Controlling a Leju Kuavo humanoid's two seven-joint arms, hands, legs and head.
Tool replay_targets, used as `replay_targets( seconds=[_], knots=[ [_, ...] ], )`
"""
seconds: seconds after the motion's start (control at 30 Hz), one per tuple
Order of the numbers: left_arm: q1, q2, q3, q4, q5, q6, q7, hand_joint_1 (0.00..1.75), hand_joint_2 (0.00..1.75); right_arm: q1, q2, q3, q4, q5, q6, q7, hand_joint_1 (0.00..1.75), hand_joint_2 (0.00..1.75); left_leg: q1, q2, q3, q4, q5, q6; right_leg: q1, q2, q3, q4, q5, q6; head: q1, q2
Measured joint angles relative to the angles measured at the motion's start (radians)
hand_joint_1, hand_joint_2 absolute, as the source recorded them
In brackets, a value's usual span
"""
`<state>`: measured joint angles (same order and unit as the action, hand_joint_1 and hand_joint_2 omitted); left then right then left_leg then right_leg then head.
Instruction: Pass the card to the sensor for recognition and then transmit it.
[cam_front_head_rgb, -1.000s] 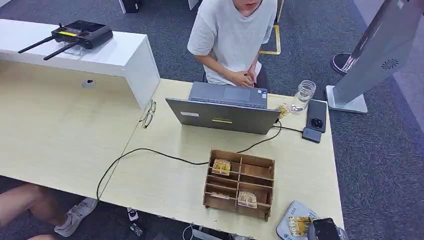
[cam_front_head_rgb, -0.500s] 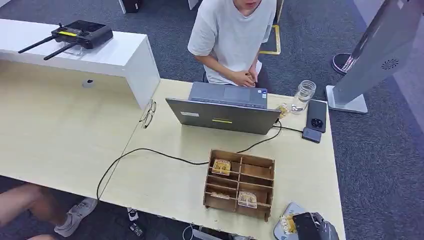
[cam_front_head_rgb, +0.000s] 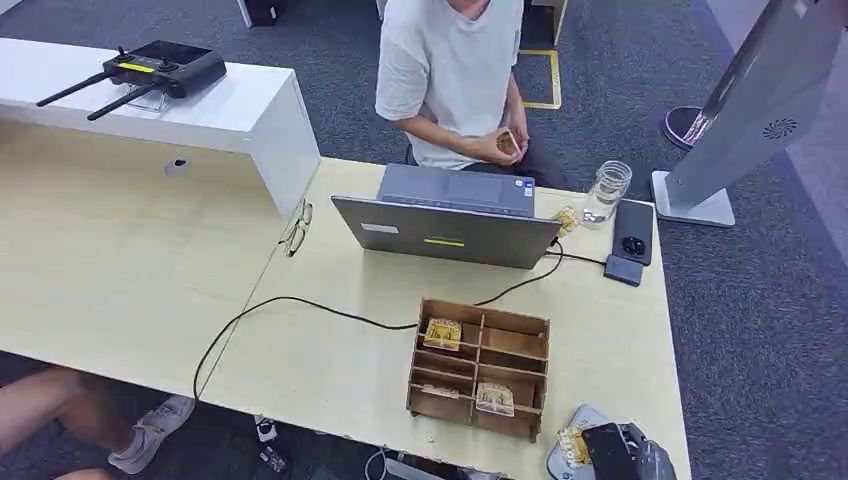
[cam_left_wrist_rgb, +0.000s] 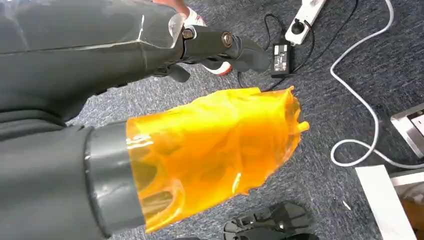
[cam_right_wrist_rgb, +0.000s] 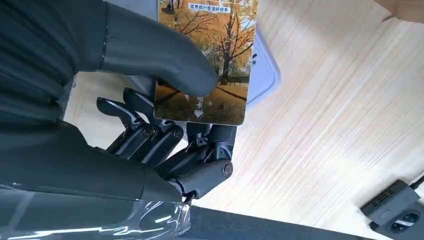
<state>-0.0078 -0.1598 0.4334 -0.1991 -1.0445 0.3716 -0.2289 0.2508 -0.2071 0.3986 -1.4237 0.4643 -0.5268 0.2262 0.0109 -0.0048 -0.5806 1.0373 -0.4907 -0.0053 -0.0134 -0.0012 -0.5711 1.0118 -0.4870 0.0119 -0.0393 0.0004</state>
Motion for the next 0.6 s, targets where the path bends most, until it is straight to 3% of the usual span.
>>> replay_targets(
  seconds=[0.27,0.6],
  knots=[
    [0.0,0.0,0.001,0.0,0.004,0.0,-0.002,0.0,0.0,0.001,0.011,-0.002,-0.019,0.036,-0.01,-0.041,1.75,1.75,0.0,0.0,0.0,0.0,0.0,0.0,0.0,0.0,0.0,0.0,0.0,0.0,0.0,0.0],
    [0.0,-0.003,0.009,0.0,0.021,0.002,0.008,0.0,0.0,0.017,0.013,-0.029,-0.195,0.098,-0.043,-0.149,1.75,1.75,0.0,0.0,0.0,0.0,0.0,0.0,0.0,0.0,0.0,0.0,0.0,0.0,0.0,0.0]
  ],
)
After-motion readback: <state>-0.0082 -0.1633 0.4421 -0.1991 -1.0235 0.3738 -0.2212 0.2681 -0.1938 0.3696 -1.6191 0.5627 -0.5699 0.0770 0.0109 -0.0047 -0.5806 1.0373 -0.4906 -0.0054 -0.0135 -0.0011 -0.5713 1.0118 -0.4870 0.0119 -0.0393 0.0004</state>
